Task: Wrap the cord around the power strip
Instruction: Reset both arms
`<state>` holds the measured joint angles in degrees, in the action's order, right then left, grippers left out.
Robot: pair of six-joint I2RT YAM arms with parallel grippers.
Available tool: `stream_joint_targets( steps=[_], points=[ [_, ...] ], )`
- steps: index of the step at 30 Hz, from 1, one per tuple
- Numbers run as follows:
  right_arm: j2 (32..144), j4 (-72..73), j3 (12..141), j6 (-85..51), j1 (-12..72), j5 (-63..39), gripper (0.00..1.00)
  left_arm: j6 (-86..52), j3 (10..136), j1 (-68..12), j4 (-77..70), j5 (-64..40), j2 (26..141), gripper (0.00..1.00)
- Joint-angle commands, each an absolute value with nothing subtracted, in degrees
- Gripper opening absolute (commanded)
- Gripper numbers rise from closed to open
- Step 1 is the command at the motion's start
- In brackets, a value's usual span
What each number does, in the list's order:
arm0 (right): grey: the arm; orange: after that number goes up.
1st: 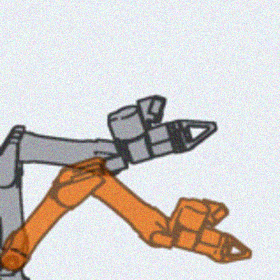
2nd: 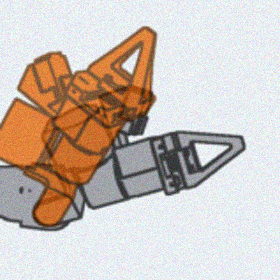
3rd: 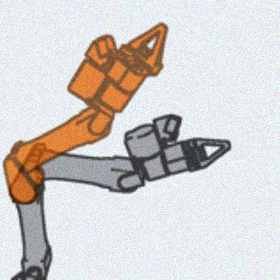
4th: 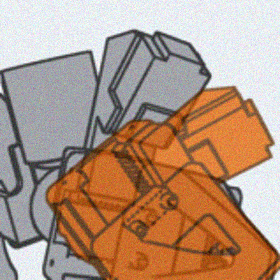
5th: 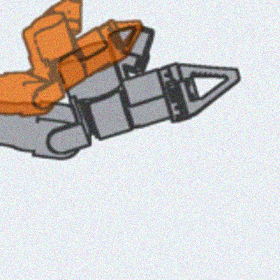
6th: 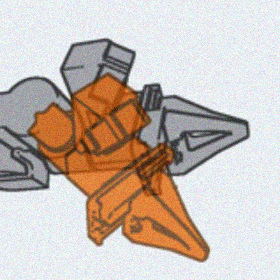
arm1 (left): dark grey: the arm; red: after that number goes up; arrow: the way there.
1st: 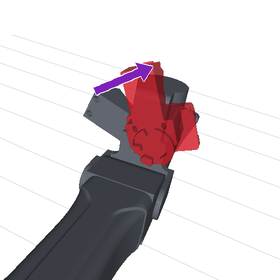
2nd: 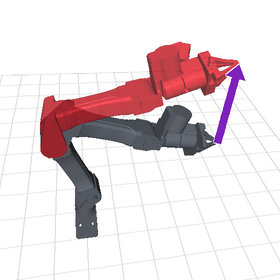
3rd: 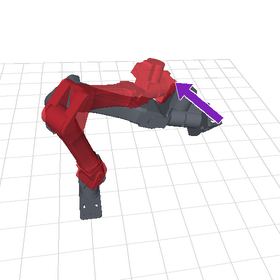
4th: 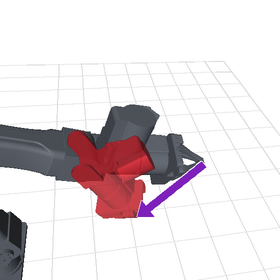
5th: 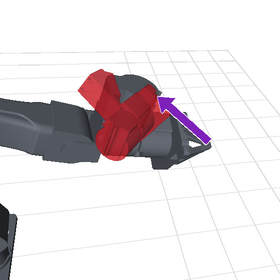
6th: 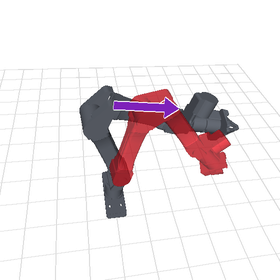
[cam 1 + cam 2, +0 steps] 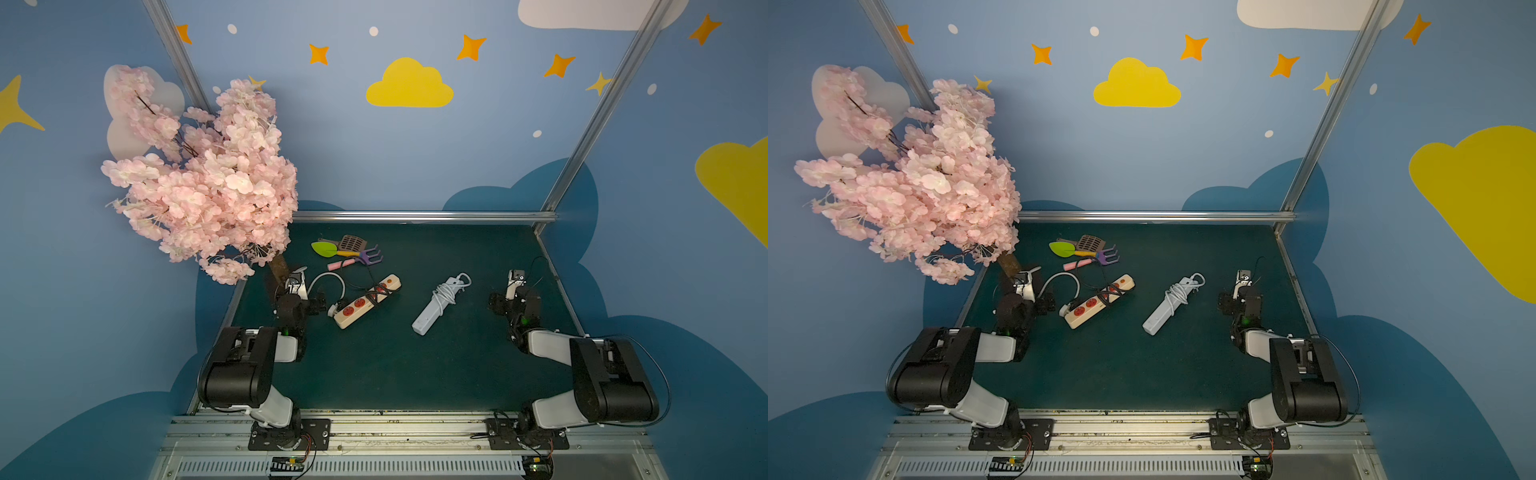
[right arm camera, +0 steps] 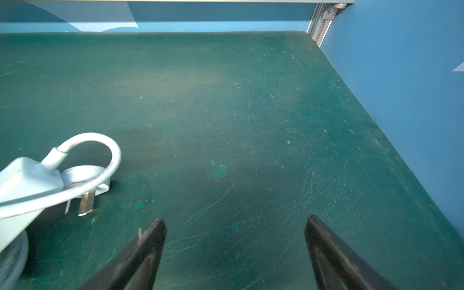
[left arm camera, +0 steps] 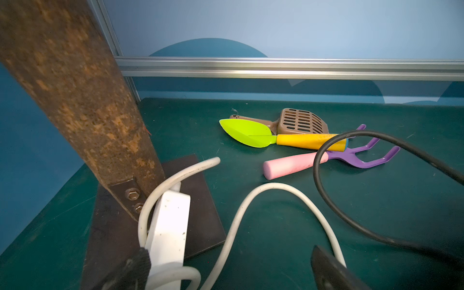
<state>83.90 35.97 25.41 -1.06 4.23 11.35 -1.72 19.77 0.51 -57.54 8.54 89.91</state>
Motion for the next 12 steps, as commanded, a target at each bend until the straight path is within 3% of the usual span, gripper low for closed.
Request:
stream_joint_targets(
  steps=[1, 12],
  points=[
    [84.23, 35.68, 26.10, -1.20, 4.47, 11.85, 0.88, -1.89, 20.20, 0.51, -55.63, 7.82, 90.27, 1.00],
    [84.21, 35.69, 26.06, -1.23, 4.49, 11.87, 0.88, -1.38, 19.96, 0.03, -56.21, 8.08, 90.32, 1.00]
  ],
)
